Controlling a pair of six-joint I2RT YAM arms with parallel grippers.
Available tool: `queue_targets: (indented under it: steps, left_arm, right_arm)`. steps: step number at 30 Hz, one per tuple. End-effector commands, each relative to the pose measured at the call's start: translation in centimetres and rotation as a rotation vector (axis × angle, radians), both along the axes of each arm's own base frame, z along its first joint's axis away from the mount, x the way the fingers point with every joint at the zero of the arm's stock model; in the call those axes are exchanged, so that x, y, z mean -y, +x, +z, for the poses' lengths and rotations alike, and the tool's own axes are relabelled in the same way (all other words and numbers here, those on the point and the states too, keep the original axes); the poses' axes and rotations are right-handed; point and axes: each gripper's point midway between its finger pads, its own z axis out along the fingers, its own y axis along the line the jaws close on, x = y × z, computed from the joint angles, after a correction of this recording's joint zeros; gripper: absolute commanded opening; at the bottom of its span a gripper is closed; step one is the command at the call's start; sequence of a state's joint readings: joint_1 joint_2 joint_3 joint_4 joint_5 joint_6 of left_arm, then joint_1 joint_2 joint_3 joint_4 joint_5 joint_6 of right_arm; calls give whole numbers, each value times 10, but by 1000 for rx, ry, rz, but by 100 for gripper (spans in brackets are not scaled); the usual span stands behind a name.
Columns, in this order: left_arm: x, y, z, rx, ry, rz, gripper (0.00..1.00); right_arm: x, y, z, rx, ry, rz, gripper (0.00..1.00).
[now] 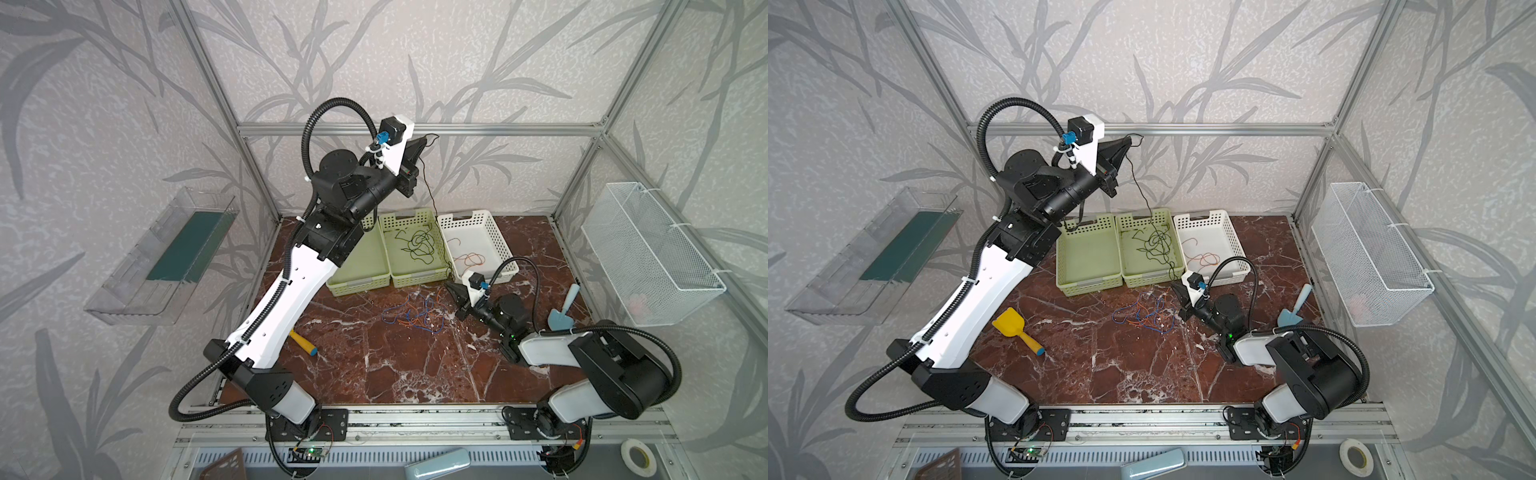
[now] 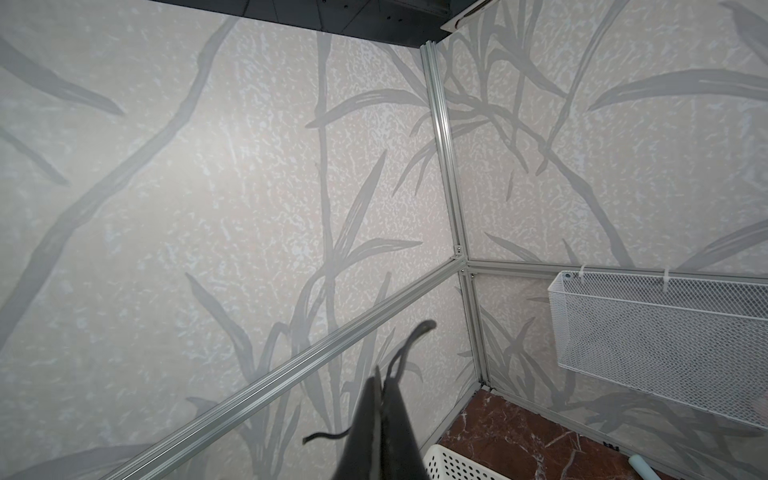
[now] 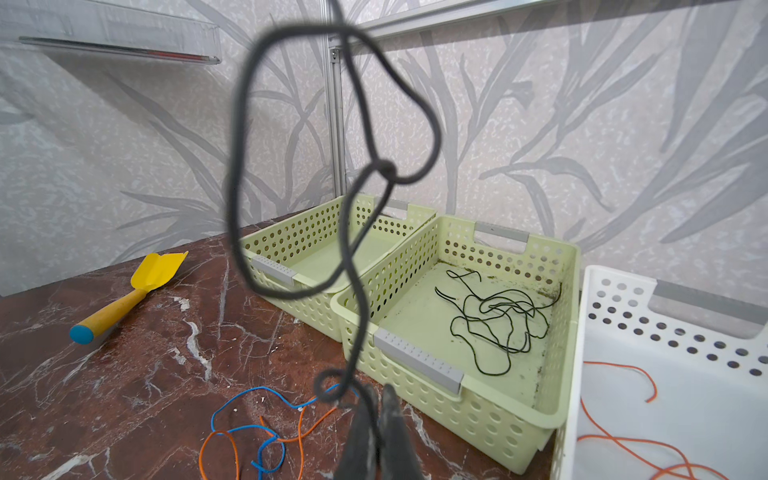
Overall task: Untangle and sort cables by color
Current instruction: Straighten the cable.
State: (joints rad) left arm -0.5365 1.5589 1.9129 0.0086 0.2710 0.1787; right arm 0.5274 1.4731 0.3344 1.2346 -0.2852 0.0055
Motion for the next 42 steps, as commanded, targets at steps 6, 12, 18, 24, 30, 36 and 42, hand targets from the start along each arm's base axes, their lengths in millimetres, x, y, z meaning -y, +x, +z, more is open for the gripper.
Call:
queue_targets:
  steps: [6, 12, 18, 24, 30, 36, 42]
  left_arm:
    - [-34, 1, 10, 29, -47, 63, 0]
    - [-51, 6, -7, -6, -84, 54, 0]
    - [-62, 8, -52, -100, -108, 25, 0]
    - [-71, 8, -113, -226, -165, -23, 0]
    - [-65, 0, -191, -307, -327, -141, 0]
    - [-63, -7, -247, -357, -357, -177, 0]
    - [-57, -15, -270, -387, -373, -245, 0]
  right_arm:
    - [16, -3, -3, -13, -95, -48, 0]
    - [32, -3, 0, -12, -149, -90, 0]
    - [46, -3, 1, -16, -281, -129, 0]
    - [72, -5, 2, -10, -351, -175, 0]
    - [83, -11, 6, 15, -419, -151, 0]
    - [104, -8, 7, -4, -444, -186, 0]
    - [105, -2, 11, 5, -462, -188, 0]
